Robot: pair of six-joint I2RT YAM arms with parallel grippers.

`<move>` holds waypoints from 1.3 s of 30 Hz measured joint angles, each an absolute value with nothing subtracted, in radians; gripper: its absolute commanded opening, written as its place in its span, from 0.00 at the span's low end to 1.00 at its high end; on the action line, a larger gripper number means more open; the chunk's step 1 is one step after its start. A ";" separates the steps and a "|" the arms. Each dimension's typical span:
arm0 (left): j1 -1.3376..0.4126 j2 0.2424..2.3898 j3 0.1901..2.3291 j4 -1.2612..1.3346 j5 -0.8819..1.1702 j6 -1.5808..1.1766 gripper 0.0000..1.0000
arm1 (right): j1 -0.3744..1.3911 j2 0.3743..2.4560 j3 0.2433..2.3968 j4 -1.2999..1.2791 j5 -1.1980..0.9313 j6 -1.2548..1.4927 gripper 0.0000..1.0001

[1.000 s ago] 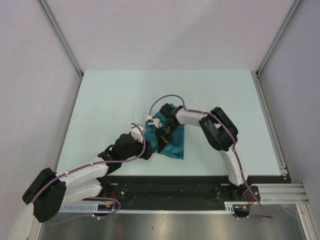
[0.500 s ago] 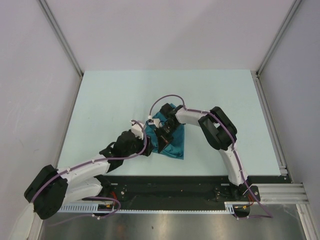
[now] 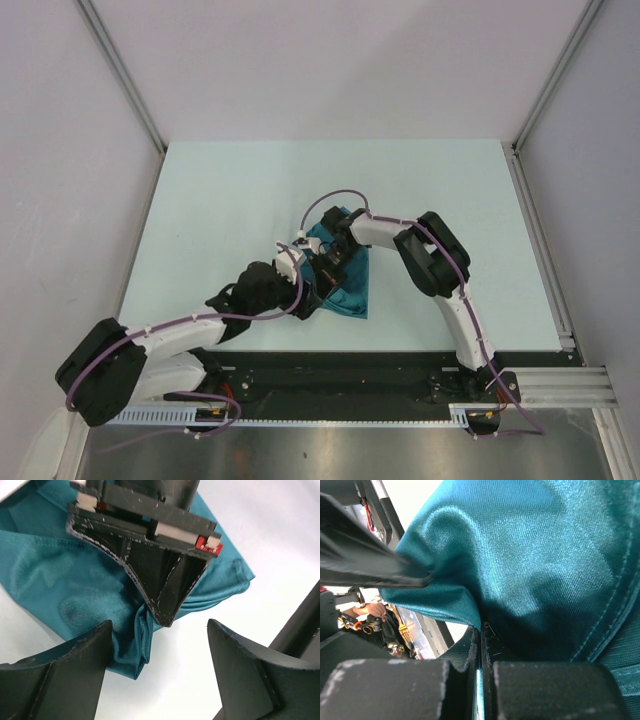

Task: Fold the napkin, place the utensils inside, and roll it up
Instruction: Roll the napkin with the utensil

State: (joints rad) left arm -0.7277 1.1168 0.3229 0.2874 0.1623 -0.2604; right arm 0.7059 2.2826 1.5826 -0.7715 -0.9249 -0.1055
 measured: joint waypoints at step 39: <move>-0.786 1.255 0.429 0.124 -0.055 -0.244 0.00 | 0.672 2.317 1.586 -0.774 -1.005 -0.090 0.00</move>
State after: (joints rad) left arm -0.7856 1.2549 0.4286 0.1238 -0.0551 -0.2443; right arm 0.6724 2.3165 1.5864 -0.7742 -1.0050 -0.0898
